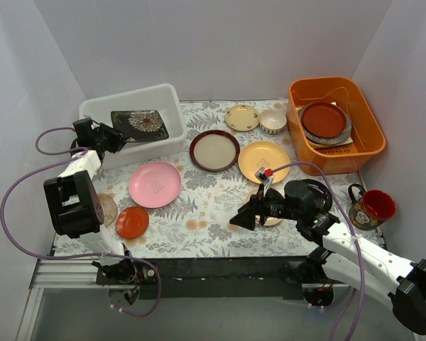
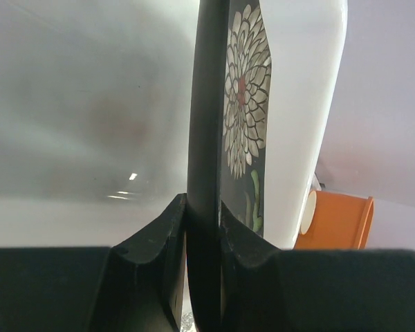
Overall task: Place the plates into the plastic bin on the countertop
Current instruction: Place the plate in the plastic bin.
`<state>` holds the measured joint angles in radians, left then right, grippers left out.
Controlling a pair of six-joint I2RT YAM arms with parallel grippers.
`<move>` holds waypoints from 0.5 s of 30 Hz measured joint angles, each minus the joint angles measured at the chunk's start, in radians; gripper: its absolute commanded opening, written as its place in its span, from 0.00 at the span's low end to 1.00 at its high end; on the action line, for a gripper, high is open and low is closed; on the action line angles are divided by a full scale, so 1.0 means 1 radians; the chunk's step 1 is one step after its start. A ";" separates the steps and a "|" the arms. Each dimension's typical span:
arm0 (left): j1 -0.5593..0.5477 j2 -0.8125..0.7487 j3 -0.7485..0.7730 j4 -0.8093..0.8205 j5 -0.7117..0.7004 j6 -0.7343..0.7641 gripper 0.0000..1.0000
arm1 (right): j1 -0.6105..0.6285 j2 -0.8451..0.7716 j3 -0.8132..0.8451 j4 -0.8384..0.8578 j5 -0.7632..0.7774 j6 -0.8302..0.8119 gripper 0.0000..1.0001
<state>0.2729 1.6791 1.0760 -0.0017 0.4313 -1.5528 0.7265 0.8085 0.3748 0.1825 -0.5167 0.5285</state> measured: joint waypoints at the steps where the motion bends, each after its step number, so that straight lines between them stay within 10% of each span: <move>1: 0.000 0.002 0.000 0.000 -0.003 0.002 0.00 | 0.000 0.000 0.000 0.000 0.000 0.000 0.82; 15: 0.001 0.150 0.135 -0.100 -0.036 0.033 0.12 | 0.000 0.000 0.000 -0.001 -0.003 0.000 0.82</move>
<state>0.2737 1.8290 1.2110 -0.1020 0.3954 -1.5196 0.7265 0.8085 0.3748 0.1818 -0.5198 0.5285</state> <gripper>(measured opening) 0.170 0.828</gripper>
